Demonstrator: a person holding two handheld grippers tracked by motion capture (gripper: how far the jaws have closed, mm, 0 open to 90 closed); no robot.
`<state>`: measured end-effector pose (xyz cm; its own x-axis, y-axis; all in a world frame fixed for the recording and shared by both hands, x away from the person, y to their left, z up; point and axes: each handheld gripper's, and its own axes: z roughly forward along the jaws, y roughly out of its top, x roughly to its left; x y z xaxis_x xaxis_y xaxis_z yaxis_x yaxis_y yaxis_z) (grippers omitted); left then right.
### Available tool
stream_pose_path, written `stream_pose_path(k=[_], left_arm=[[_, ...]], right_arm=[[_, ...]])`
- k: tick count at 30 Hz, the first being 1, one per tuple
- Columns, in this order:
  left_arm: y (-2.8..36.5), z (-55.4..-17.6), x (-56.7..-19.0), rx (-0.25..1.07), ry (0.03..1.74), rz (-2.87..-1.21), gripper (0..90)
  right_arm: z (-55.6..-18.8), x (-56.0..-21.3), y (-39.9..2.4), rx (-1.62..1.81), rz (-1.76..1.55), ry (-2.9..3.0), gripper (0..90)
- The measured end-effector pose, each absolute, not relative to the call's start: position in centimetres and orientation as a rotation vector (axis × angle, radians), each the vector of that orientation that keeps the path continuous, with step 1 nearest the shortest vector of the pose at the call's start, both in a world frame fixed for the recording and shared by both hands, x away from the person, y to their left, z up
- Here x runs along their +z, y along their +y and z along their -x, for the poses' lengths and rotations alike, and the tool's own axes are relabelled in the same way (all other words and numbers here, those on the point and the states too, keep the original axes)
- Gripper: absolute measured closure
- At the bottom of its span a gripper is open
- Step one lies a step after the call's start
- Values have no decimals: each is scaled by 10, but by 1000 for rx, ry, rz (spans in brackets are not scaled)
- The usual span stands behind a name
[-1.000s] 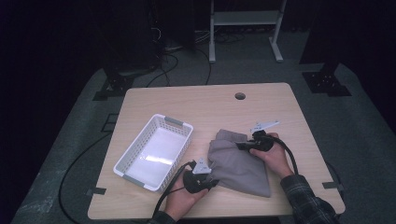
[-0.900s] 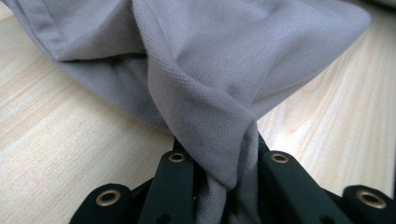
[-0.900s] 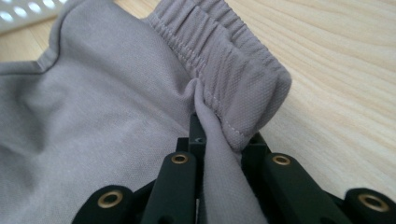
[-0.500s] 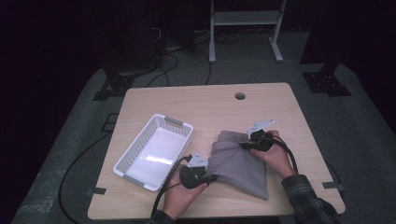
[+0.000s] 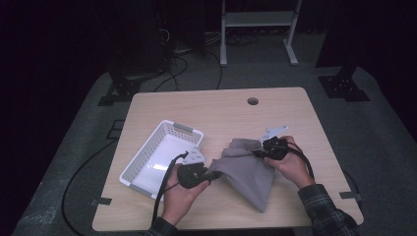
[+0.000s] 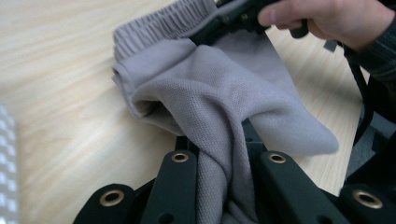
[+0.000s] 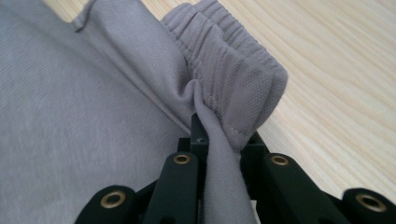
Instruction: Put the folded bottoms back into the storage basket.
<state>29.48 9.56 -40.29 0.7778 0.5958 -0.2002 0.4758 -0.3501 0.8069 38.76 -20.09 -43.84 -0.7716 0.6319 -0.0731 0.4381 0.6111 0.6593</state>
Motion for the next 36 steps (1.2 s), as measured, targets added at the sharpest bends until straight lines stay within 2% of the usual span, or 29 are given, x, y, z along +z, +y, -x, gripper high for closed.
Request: stream_pose_path(k=[17, 27, 36], left_arm=[[141, -322, -358, 232, 849, -1875, 812], [179, -324, -345, 266, 893, -1793, 812], [216, -318, -342, 307, 947, -1750, 812]], right_arm=[[-387, -397, -184, 1036, -790, 2606, 806], [-391, -371, -154, 1075, -712, 2629, 806], [-406, -365, -116, 1097, -647, 2643, 806]])
